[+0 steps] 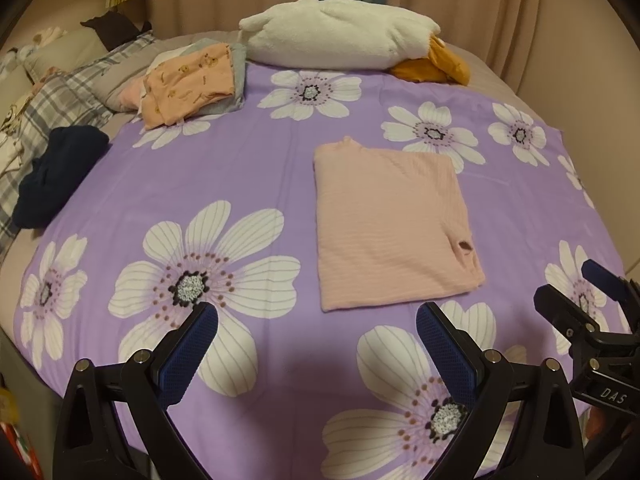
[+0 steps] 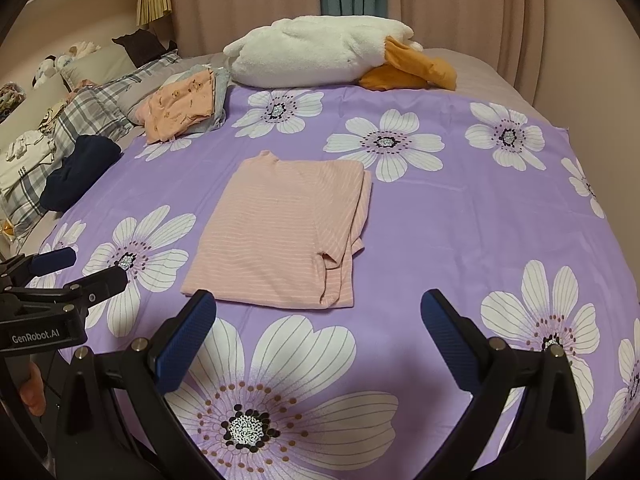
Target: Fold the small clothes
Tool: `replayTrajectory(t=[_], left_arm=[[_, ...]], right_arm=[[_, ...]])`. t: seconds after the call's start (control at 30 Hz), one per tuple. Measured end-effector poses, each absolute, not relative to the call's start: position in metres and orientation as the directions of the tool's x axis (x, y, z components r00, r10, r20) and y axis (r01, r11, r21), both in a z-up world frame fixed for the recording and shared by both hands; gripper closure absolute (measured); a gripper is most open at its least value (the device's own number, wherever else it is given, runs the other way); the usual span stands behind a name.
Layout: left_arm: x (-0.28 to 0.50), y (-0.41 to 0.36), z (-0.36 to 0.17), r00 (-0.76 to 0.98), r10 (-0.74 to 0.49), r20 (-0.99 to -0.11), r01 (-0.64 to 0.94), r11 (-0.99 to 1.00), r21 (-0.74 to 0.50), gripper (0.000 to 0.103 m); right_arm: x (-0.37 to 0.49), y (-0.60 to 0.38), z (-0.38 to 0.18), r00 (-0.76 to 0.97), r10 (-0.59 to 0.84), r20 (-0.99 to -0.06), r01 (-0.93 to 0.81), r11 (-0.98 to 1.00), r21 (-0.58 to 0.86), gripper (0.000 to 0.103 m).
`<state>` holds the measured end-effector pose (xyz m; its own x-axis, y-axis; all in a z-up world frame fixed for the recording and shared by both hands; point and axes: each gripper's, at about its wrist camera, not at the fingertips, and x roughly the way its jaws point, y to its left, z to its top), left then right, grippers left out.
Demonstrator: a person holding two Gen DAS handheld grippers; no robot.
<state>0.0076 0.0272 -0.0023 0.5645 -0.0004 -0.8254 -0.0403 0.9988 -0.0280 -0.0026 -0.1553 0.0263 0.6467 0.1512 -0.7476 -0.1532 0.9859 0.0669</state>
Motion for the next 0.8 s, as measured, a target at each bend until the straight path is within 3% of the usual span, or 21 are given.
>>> replayTrajectory(t=[0.8], left_arm=[[0.0065, 0.0272, 0.0021, 0.576, 0.002, -0.818, -0.039, 0.999, -0.025, 0.004]], right_arm=[[-0.0026, -0.1545, 0.0278, 0.648, 0.155, -0.745, -0.155, 0.985, 0.071, 0.0]])
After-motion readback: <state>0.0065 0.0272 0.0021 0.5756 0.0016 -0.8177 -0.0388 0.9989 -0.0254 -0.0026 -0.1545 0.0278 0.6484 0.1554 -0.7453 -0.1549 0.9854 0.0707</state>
